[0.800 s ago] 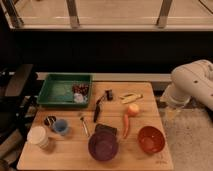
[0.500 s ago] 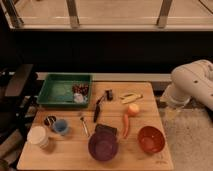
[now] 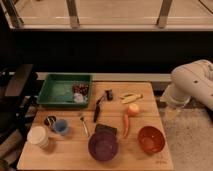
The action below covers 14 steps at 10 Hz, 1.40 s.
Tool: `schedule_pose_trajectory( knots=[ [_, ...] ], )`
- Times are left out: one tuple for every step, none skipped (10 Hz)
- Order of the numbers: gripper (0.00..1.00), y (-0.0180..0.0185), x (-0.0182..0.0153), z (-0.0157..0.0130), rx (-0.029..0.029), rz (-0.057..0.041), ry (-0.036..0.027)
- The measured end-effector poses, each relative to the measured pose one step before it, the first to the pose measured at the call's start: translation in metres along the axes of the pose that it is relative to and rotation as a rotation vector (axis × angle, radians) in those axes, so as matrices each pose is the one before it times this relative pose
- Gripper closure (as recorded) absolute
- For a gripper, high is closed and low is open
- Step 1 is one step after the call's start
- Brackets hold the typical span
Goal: Place towel in paper cup
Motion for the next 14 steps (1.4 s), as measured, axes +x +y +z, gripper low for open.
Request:
schedule_pose_trajectory(
  knots=[
    [0.35,0.0,0.00002,-0.00002,0.00005,-0.00007,0.0001],
    [0.35,-0.00001,-0.00004,-0.00001,-0.00001,0.00003,-0.00011],
    [0.35,0.00001,-0.00004,-0.00002,-0.00004,0.00002,-0.00013],
    [0.35,0.0,0.00003,-0.00001,0.00002,0.00003,0.00005],
    [0.35,0.00001,-0.00002,0.00004,-0.00007,-0.00002,-0.00007],
    [0.35,0.0,0.00001,0.0,0.0,0.0,0.00003],
    [0.35,0.0,0.00001,-0.00001,0.00001,0.00006,-0.00002],
    [0.35,0.00001,-0.00001,0.00001,-0.00002,-0.00002,0.00002],
    [0.35,-0.00001,-0.00001,-0.00001,0.0,-0.00003,-0.00005],
    [0.35,0.00001,0.00001,-0.00002,0.00002,0.00003,0.00004],
    [0.35,0.0,-0.00001,0.00003,-0.00003,-0.00006,-0.00001],
    [0.35,-0.00037,0.0001,-0.00027,0.00075,0.00059,-0.00027],
    [0.35,-0.00111,0.0003,-0.00078,0.00272,0.00278,-0.00219],
    [0.35,-0.00531,-0.00313,-0.00391,0.00718,0.00234,-0.02946]
  ],
)
